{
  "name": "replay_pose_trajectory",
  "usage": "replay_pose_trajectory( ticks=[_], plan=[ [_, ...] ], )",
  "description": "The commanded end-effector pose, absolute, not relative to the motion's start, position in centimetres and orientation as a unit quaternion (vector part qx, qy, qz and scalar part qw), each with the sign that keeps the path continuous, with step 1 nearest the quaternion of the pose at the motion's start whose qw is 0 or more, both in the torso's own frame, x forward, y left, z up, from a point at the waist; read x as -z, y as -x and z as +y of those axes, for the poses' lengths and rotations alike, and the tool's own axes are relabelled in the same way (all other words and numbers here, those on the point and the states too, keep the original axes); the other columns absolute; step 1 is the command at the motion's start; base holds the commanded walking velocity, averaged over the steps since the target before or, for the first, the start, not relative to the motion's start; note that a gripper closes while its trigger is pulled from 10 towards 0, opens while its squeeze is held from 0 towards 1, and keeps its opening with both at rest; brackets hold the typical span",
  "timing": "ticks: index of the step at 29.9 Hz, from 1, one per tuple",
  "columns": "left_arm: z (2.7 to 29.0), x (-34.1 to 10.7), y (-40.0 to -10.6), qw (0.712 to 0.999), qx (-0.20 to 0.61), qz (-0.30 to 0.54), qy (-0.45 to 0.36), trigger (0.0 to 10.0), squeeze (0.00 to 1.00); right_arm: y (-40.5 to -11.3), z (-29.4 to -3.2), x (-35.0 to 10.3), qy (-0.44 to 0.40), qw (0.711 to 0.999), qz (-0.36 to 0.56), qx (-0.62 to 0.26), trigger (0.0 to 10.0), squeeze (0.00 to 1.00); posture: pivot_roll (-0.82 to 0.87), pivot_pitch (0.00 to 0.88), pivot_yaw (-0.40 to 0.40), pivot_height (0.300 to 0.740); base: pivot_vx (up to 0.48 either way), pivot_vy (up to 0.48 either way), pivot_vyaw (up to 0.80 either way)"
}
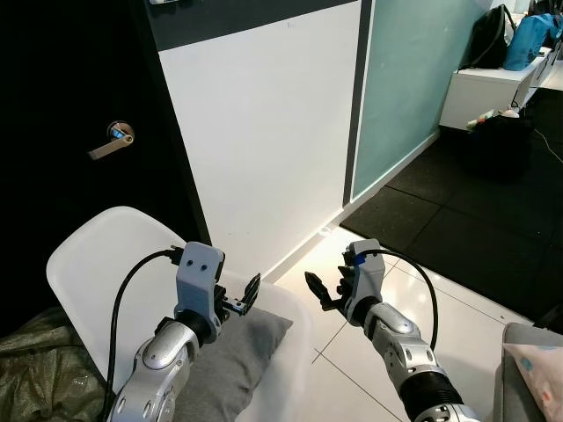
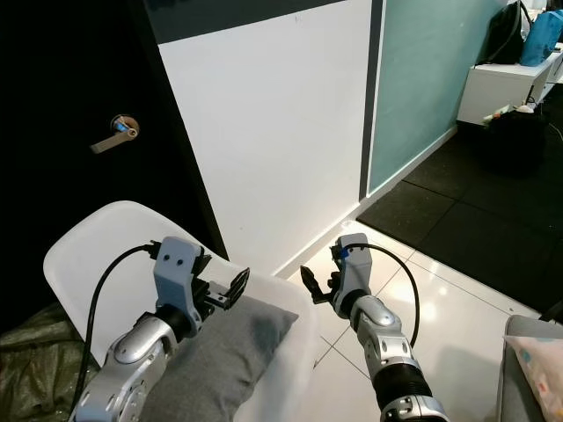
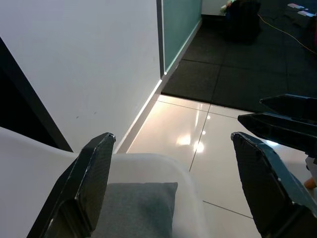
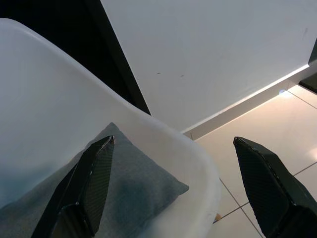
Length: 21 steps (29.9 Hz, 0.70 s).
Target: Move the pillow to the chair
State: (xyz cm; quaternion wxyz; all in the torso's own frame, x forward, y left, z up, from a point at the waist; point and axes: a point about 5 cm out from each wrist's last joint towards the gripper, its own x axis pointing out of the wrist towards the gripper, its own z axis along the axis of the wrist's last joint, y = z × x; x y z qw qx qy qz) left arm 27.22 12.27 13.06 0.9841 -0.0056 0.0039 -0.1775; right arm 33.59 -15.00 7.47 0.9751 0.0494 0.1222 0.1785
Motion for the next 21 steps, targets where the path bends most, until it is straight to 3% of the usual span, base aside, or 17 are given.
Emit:
replay_pose_trajectory(
  ticks=[1, 21],
  plan=[
    [12.67, -12.55, -27.08, 0.986, 0.167, 0.012, 0.010, 10.0, 0.00, -33.49, -14.61, -7.46, -0.060, 0.974, 0.119, -0.183, 10.0, 0.00, -0.14, 0.015, 0.030, 0.740, 0.000, 0.000, 0.00],
    [12.64, -12.58, -27.12, 0.986, 0.167, 0.011, 0.013, 10.0, 0.00, -33.52, -14.70, -7.45, -0.062, 0.974, 0.120, -0.181, 10.0, 0.00, -0.14, 0.020, 0.030, 0.740, 0.000, 0.000, 0.00]
  ],
)
